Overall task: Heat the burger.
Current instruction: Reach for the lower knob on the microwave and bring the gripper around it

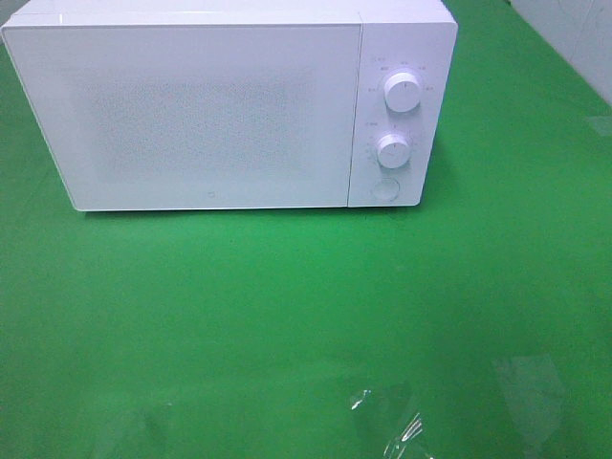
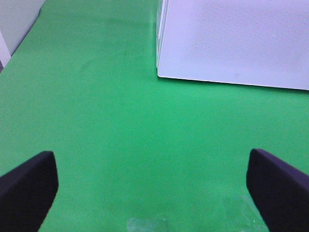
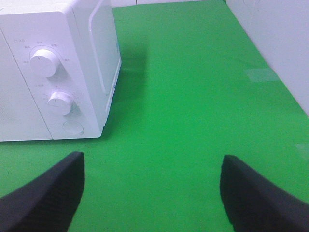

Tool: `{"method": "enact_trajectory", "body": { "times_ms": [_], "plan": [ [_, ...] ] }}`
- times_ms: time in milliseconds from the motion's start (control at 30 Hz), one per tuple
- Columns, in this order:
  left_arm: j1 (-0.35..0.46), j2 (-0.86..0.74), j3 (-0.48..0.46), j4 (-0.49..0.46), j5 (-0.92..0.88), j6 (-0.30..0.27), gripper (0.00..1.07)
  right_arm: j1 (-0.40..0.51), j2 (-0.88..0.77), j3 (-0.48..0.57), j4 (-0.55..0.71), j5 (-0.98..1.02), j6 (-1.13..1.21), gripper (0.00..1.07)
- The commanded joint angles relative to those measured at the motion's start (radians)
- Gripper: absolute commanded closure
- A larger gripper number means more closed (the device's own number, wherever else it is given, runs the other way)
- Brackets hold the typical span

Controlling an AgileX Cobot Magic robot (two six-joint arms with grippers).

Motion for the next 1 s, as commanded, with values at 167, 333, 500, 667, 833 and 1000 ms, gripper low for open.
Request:
{"method": "enact_trajectory", "body": {
  "times_ms": [167, 333, 500, 667, 833, 1000],
  "plan": [
    [0.002, -0.017, 0.003, -0.005, -0.007, -0.001, 0.08, -0.002, 0.133, 0.037, 0.000, -0.255, 0.002, 0.32],
    [0.002, -0.017, 0.003, -0.005, -0.007, -0.001, 0.08, -0.002, 0.273, 0.037, -0.032, -0.464, 0.007, 0.33],
    [0.002, -0.017, 0.003, -0.005, -0.007, -0.001, 0.08, -0.002, 0.348, 0.037, -0.033, -0.570, 0.008, 0.34],
    [0.002, -0.017, 0.003, -0.005, -0.007, -0.001, 0.08, -0.002, 0.516, 0.037, -0.031, -0.747, -0.034, 0.34],
    [0.002, -0.017, 0.003, -0.005, -0.007, -0.001, 0.08, 0.000, 0.635, 0.037, 0.012, -0.848, -0.067, 0.34],
    [0.002, -0.017, 0.003, -0.005, -0.007, -0.001, 0.08, 0.055, 0.734, 0.037, 0.033, -0.971, -0.133, 0.34]
  ]
}}
